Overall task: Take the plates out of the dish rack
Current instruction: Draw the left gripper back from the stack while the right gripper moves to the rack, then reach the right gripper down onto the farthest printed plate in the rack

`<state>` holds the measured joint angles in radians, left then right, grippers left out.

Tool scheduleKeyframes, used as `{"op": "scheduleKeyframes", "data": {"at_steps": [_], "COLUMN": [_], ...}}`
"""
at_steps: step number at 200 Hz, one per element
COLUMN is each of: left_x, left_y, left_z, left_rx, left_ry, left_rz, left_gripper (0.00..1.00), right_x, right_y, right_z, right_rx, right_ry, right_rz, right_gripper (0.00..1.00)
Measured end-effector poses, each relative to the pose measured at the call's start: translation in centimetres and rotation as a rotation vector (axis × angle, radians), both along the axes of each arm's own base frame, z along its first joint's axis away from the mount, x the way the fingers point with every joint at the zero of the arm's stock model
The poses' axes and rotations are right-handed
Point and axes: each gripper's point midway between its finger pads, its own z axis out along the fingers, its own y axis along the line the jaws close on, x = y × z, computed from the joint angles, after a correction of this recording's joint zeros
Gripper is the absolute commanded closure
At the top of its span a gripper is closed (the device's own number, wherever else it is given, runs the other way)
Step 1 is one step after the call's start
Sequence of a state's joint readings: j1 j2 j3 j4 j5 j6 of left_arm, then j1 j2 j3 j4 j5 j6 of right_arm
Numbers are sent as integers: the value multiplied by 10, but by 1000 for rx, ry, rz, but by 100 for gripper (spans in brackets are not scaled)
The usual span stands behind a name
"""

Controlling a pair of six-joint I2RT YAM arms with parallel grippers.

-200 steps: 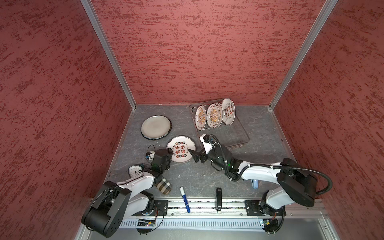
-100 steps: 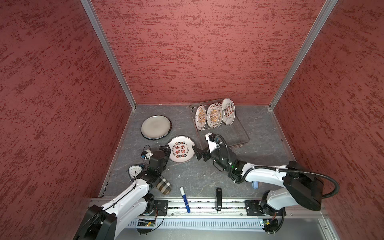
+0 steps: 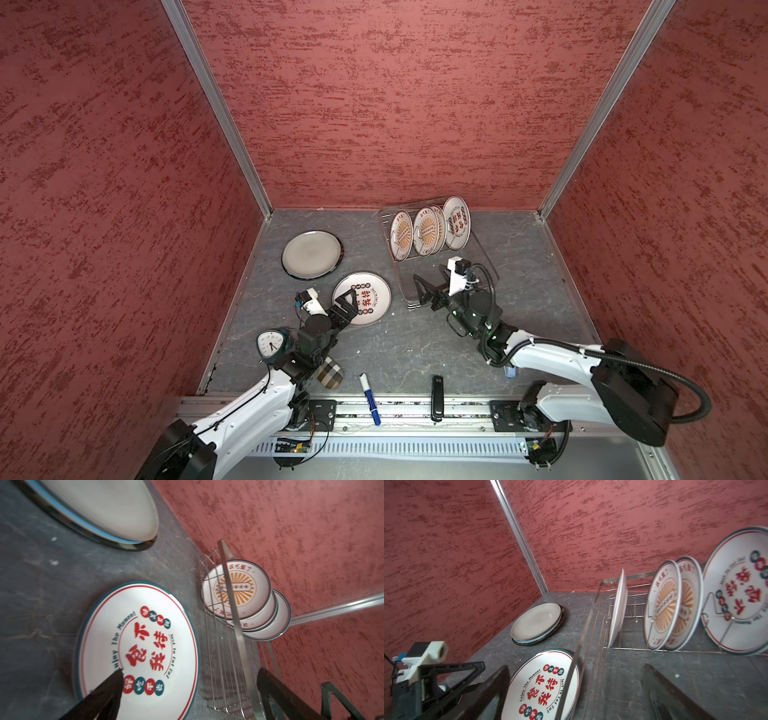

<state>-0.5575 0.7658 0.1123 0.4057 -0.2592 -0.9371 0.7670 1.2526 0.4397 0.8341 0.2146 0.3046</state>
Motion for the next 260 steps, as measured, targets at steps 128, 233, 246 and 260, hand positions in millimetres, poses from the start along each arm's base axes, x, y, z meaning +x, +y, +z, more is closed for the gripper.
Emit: {"op": "scheduleKeyframes", "data": {"at_steps": [128,233,246,260], "left_x": [-25,-40,-43,-45], "left_y": [-81,-102,-106,-110], "left_z": [52,60,63,65], "left_rx": [67,84,85,82], "left_ry": [-316,-383,-401,-413], "left_rz": [-448,-546,-567,-590], "left_gripper": [1,1,1,1], "right_x": [107,195,200,203], "right_y": [-118,-132,-135,-138], "right_z": [58,16,7,-1], "right_rx": [61,-162,-189,-219], "right_ry": [23,256,282,305], "right_rz": [-238,-375,-396,-412], "right_gripper": [1,27,30,34]}}
